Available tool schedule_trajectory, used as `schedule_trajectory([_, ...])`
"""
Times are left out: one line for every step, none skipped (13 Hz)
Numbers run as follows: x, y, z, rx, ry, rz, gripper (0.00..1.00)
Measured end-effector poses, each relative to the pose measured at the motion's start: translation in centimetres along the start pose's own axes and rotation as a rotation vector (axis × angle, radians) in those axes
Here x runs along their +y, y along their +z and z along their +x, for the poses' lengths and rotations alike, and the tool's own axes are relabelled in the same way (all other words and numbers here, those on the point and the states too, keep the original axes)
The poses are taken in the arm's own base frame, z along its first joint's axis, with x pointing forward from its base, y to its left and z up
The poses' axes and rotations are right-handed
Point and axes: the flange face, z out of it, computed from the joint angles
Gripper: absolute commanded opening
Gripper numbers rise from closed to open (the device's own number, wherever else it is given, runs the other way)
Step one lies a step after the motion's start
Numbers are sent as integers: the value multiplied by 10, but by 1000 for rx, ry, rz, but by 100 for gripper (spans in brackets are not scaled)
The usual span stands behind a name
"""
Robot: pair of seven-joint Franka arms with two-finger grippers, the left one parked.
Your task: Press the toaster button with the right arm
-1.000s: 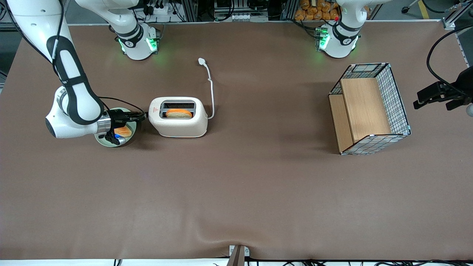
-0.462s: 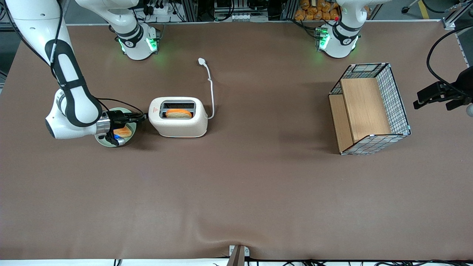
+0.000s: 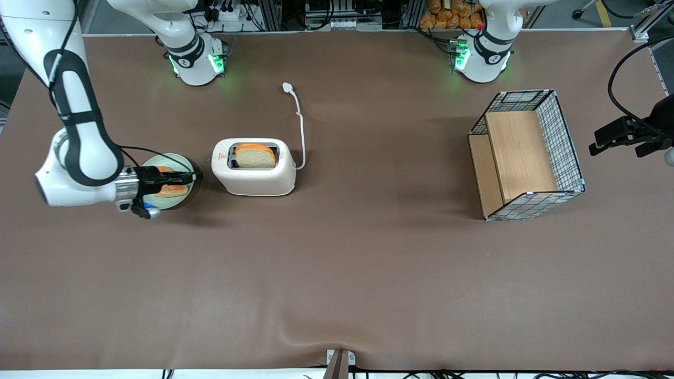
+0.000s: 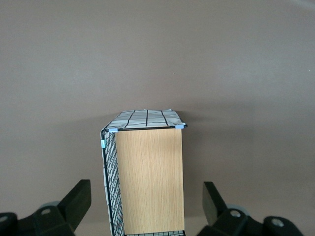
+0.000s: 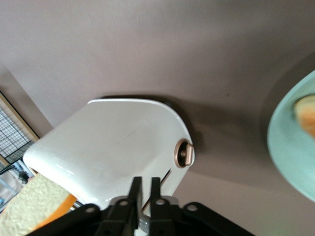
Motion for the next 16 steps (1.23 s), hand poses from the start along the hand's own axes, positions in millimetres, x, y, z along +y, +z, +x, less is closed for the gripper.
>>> schedule_trajectory([-2,-10,2,16,-11,-14,100])
schedule_trajectory([-4,-20,4,30,-26,-41,100])
schedule_trajectory([-8,-32,6,44,-44,-77,100])
schedule_trajectory([-12,-45,7,62,-66,-118,100])
schedule_trajectory([-17,-61,6,84,-88,-161,100])
schedule_trajectory([-22,-80,3,111,-113,-210,100])
schedule_trajectory([-28,-101,-2,140,-138,-261,100])
schedule_trajectory([-36,-122,-9,172,-161,-312,100])
schedule_trajectory([-44,-143,-18,205,-183,-364,100])
schedule_trajectory([-52,-164,-30,239,-203,-415,100])
schedule_trajectory([-62,-185,-44,273,-223,-462,100])
schedule_trajectory([-71,-204,-60,306,-239,-502,100])
schedule_trajectory([-79,-219,-76,334,-253,-530,100])
schedule_trajectory([-86,-233,-91,358,-263,-547,100])
schedule_trajectory([-91,-243,-104,372,-270,-560,100])
schedule_trajectory([-95,-250,-113,379,-273,-573,100])
